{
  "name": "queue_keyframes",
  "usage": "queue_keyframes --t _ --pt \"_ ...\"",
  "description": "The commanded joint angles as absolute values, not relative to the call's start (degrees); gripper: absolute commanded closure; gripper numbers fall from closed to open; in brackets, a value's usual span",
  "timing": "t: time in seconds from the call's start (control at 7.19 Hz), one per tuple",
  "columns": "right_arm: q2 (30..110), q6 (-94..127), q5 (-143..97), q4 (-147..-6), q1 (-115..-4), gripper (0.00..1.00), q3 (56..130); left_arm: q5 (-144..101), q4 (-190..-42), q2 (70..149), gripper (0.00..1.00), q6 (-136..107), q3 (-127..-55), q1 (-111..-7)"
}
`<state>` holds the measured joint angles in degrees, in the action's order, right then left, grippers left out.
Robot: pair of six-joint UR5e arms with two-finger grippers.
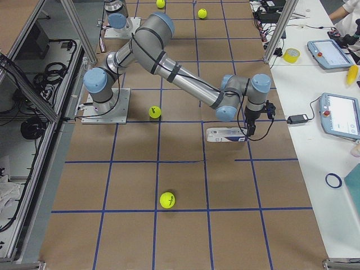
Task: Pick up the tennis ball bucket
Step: 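Close the right gripper on the open end of the can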
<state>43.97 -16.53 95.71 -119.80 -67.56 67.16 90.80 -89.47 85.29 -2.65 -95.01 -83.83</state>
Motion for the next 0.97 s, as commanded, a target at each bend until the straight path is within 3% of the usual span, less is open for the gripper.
queue_keyframes --t 0.0,0.83 --pt "43.0 -17.9 96.1 -119.8 -67.2 0.00 67.2 90.9 -89.5 85.3 0.00 -2.6 -95.0 -83.8" --pt "43.1 -32.2 93.4 -119.3 -67.1 0.12 67.2 90.9 -89.5 85.4 0.00 -2.6 -95.0 -83.8"
